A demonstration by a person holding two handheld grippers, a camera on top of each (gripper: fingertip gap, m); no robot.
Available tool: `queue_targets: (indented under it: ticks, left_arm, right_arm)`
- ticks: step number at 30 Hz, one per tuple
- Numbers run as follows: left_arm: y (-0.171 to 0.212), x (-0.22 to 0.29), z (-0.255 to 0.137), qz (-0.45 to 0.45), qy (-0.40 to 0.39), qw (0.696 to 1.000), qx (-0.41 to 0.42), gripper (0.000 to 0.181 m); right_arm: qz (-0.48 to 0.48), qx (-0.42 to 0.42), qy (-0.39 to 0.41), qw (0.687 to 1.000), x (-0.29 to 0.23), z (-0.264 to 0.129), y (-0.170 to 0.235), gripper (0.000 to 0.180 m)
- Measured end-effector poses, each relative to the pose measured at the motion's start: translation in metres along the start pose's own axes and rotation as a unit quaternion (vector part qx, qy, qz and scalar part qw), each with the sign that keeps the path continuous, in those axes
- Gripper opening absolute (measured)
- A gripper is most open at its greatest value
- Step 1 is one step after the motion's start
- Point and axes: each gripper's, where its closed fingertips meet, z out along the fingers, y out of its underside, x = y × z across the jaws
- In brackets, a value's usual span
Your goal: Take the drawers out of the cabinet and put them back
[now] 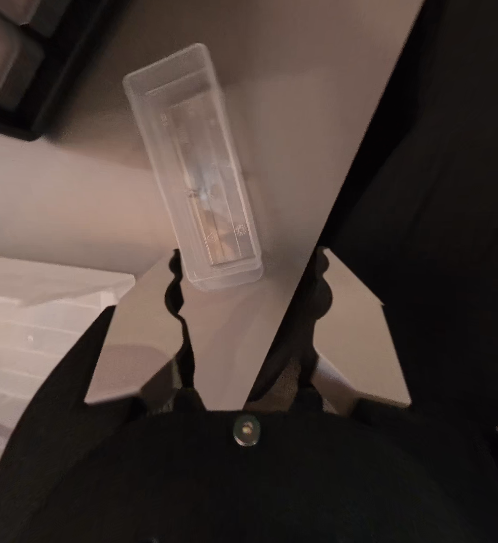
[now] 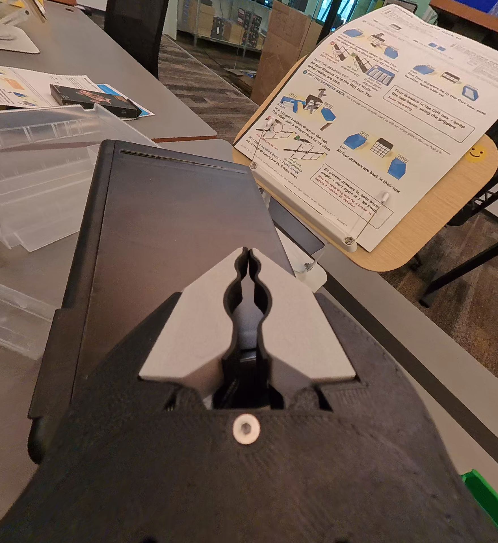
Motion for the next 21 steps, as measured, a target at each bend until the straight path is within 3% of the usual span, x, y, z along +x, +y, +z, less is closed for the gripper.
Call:
queue_targets:
  ticks: [4,8,13,17,21]
  left_arm:
    - [0.006,-0.018,0.014,-0.042,-0.059,0.997,0.019,0.123]
    - [0.004,-0.025,0.036,-0.016,-0.051,0.999,0.006,0.115]
    - [0.017,-0.020,0.046,-0.033,0.016,0.999,-0.035,0.065]
    - [0.015,-0.015,0.042,-0.053,0.017,0.998,-0.026,0.063]
    - [-0.027,-0.006,0.018,-0.096,0.035,0.995,0.014,0.063]
  right_arm:
    - [0.000,0.002,-0.001,1.000,0.000,0.000,0.000,0.000]
    - [0.001,0.002,-0.002,1.000,0.000,-0.001,0.000,0.000]
    - [0.003,0.004,-0.005,1.000,-0.001,-0.001,0.000,0.000]
    - [0.003,0.005,-0.007,1.000,-0.001,-0.001,0.000,0.000]
    - [0.000,0.005,-0.006,1.000,-0.001,-0.001,-0.001,0.000]
